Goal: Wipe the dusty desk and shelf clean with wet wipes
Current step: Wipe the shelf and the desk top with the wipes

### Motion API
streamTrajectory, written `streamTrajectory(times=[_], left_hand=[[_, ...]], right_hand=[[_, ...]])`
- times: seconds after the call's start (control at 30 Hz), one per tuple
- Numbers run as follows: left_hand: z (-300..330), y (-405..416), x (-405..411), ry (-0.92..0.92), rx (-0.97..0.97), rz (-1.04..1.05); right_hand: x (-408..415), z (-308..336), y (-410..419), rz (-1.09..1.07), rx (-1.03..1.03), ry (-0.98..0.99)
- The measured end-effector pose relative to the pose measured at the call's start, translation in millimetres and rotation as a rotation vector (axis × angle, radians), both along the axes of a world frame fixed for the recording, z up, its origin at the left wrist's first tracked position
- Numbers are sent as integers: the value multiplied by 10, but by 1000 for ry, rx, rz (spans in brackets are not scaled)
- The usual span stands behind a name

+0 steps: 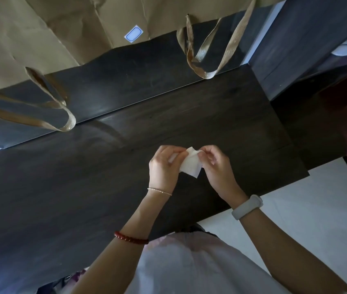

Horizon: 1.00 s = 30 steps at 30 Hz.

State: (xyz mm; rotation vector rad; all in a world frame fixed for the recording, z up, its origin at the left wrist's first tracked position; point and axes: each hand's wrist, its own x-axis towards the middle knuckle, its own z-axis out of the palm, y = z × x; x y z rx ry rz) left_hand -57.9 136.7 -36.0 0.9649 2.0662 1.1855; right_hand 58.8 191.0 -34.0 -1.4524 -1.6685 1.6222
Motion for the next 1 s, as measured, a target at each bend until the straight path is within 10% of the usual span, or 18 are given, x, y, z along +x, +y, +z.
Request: streamTrajectory(times=[0.33,0.5,0.7,0.87,1.0], left_hand=[[-134,-200,138,271,29,-283],[-155,-357,152,367,14,-421],[-210,-629,-50,465,-185,-134],[-344,-976,-290,552,-353,107],[-367,-1161,-448,572,-500,173]], right_hand=[[100,13,-120,-282,-786,613],[134,-14,-82,-316,-469,296],[433,-249,224,-115,709,-614],[154,-507,-76,-57,749,-750],[-523,-463,-891,520,754,-356]])
